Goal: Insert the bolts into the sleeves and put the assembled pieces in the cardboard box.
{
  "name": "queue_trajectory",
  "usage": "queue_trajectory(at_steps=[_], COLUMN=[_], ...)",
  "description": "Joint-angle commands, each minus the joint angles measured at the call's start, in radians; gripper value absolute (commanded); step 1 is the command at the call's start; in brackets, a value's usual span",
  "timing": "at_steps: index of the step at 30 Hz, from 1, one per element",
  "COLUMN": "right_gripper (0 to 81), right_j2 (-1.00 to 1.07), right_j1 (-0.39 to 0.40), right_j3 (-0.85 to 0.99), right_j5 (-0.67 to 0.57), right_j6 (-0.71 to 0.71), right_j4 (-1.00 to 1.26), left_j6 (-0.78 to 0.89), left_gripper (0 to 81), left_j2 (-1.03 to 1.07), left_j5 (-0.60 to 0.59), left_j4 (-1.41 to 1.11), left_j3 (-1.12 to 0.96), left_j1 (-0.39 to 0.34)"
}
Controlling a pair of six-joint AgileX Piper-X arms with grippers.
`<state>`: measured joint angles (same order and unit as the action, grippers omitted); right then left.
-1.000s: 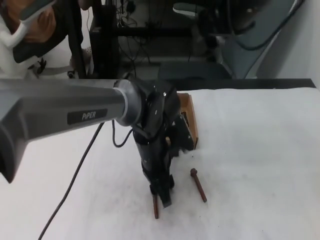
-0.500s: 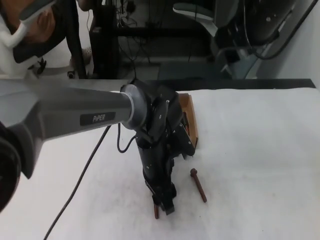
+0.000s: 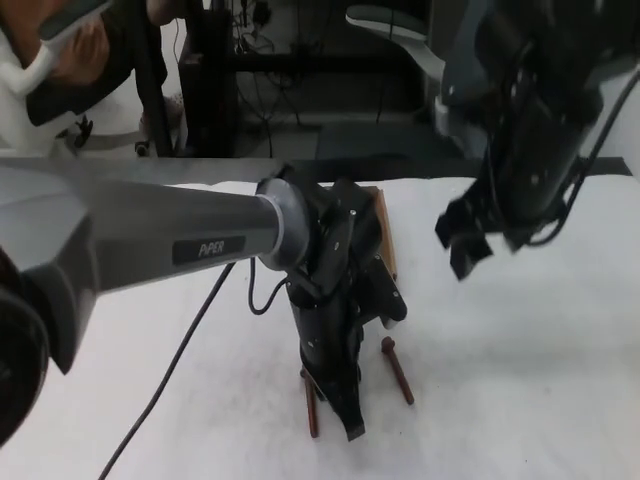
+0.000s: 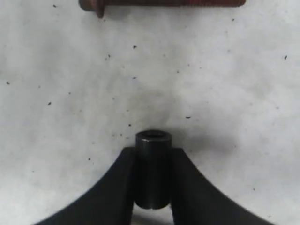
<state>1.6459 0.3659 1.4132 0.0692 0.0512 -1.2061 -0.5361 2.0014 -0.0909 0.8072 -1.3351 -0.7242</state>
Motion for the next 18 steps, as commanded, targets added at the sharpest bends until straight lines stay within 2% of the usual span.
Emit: queue_trajectory(at_steps=[1, 8, 11, 14, 16, 18], right_gripper=[68.0, 67.5, 61.3, 50.5, 45.6, 44.9], right_j2=[-0.011, -0.019, -0.056, -0.105, -0.123, -0.116], right_j1=[0.009, 0.025, 0.025, 0.031, 0.044, 0.063], right_j3=[-0.03, -0.156, -0.252, -0.375, -0.433, -0.46], right_j5=[-0.045, -0.057, -0.124, -0.275, -0.286, -0.243], right_j6=[-0.004, 0.039, 0.057, 0.032, 0.02, 0.02], right_j4=[0.027, 0.108, 0.211, 0.423, 0.54, 0.602], left_j6=[0.066, 0.184, 0.239, 0.287, 0.31, 0.339], left_gripper=[1.8, 1.8, 1.8, 1.8, 1.8, 1.8], left_j2=[0.041, -0.088, -0.201, -0.334, -0.425, -0.542], left_j5=[0.018, -0.063, -0.106, -0.149, -0.175, -0.211], left_j4=[-0.008, -0.116, -0.197, -0.286, -0.336, -0.416], left_j3=[0.01, 0.018, 0.065, 0.159, 0.231, 0.338], left_j1=[-0.006, 0.019, 0.062, 0.122, 0.157, 0.187])
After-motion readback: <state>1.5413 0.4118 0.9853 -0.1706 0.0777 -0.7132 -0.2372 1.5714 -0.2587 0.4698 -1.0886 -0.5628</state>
